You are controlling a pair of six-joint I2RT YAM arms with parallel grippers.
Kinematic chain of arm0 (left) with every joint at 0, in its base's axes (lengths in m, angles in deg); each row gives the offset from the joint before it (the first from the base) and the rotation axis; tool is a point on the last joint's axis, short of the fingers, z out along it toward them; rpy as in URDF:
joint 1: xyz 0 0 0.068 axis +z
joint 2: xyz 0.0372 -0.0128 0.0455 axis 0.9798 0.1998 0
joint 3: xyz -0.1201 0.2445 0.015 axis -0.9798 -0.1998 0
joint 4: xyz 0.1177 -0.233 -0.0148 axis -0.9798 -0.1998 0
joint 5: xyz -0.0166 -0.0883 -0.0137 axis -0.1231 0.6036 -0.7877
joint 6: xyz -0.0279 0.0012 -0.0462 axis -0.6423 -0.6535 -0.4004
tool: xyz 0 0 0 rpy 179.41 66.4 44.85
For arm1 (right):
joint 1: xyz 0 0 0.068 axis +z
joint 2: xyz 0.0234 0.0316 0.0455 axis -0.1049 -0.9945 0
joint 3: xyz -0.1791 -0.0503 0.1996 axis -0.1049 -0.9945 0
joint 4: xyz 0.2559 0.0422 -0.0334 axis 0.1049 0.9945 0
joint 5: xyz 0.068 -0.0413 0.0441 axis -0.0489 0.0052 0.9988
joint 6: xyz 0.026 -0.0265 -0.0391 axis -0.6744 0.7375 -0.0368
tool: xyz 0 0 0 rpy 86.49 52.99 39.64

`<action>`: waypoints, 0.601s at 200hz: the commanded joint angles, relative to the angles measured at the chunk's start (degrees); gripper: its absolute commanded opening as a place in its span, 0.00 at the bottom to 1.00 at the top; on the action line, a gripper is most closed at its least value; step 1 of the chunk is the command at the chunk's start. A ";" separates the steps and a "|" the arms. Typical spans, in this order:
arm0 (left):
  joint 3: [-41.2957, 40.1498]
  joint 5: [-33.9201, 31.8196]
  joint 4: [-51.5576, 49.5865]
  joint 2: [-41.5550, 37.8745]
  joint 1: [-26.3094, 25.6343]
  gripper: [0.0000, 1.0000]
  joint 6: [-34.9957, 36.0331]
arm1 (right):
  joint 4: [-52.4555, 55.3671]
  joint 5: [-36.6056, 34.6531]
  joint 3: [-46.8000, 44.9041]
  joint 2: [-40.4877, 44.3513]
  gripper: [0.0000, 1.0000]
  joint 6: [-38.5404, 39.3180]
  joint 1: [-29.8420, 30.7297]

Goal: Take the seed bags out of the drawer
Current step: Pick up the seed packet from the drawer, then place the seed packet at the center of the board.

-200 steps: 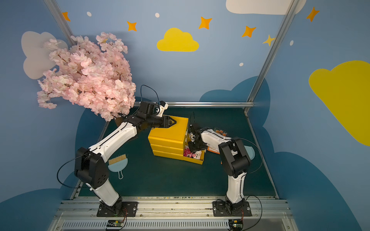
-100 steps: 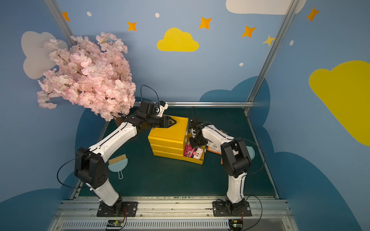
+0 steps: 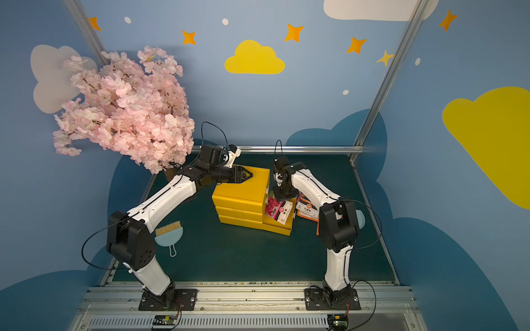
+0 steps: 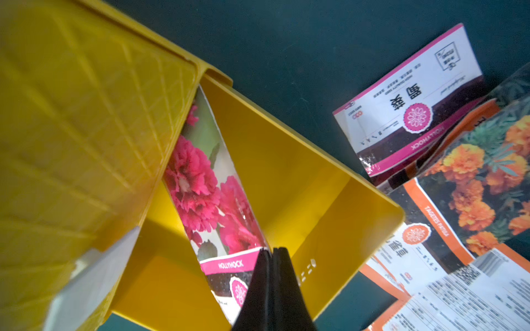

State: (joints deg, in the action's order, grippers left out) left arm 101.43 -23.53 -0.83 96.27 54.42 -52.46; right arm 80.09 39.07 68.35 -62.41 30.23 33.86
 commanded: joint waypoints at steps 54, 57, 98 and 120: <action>-3.98 -3.08 -17.55 5.64 0.06 0.50 -1.47 | 6.25 -7.76 1.11 4.40 0.00 1.50 -3.11; -3.95 -3.08 -17.55 5.66 0.06 0.50 -1.48 | 6.31 -7.80 0.85 4.79 0.00 1.43 -3.32; -3.78 -3.02 -17.64 5.45 0.06 0.50 -1.36 | 4.05 -4.24 -5.04 12.38 0.00 -0.27 -9.02; -3.81 -2.74 -17.53 5.51 0.06 0.50 -1.20 | 0.90 -0.11 -9.41 17.66 0.00 -1.76 -13.82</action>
State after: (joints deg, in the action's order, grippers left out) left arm 101.80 -23.48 -1.22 96.44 54.42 -52.48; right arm 83.37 34.78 62.30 -50.34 30.58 24.08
